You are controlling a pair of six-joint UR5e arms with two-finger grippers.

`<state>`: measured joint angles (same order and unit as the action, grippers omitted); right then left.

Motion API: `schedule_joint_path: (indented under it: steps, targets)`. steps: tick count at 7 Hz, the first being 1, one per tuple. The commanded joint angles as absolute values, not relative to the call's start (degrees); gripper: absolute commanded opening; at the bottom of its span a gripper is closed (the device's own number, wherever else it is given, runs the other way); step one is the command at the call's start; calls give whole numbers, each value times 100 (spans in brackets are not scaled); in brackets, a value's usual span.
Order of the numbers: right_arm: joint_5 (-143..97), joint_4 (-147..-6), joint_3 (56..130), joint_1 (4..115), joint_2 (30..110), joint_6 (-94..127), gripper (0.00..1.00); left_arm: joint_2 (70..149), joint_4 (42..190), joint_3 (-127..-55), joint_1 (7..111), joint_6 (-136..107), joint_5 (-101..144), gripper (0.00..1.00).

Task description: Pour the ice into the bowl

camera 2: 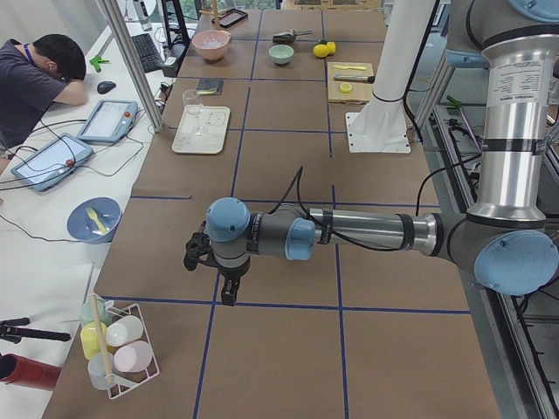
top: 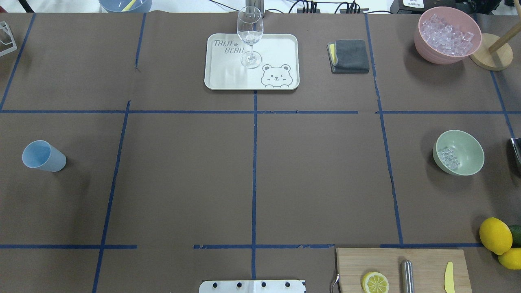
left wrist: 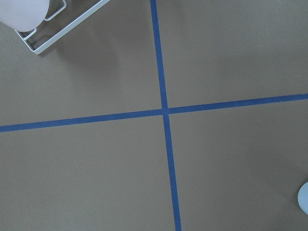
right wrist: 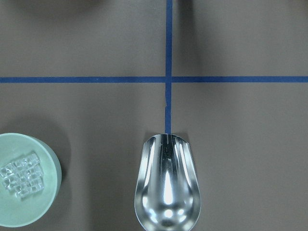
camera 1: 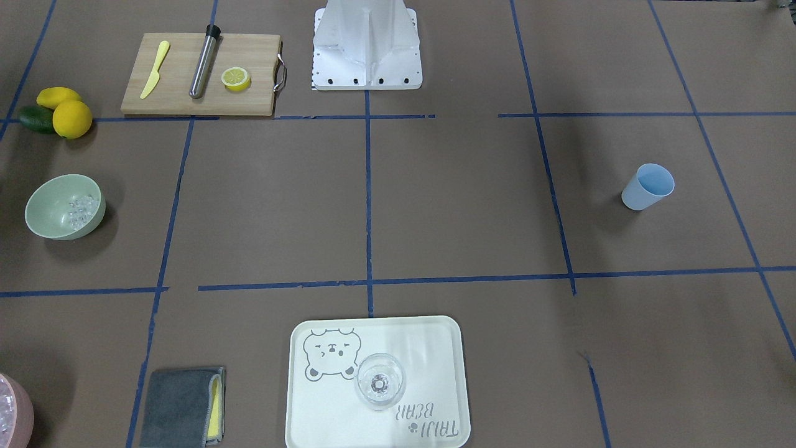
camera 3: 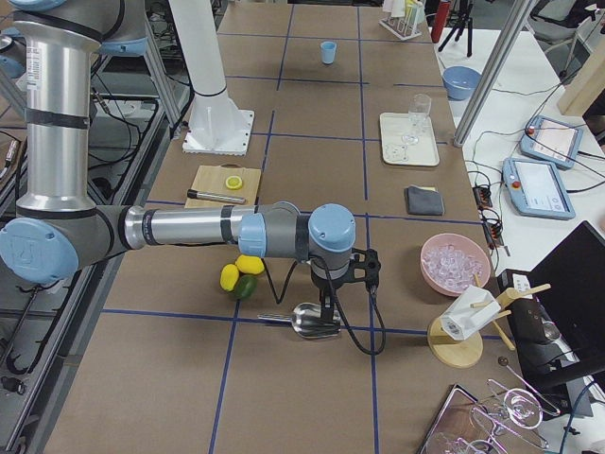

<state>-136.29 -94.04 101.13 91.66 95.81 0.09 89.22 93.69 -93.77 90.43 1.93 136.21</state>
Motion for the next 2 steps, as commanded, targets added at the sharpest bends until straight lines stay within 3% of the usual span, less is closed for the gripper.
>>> schedule_joint_path:
  steps: [1,2]
  targets:
    - [-13632,-9404,10116,9167,9580,9,100,8921,9369,-9378,9044,193,13614,100]
    - [-13632,-9404,10116,9167,9580,9,100,8921,9369,-9378,9044,193,13614,100]
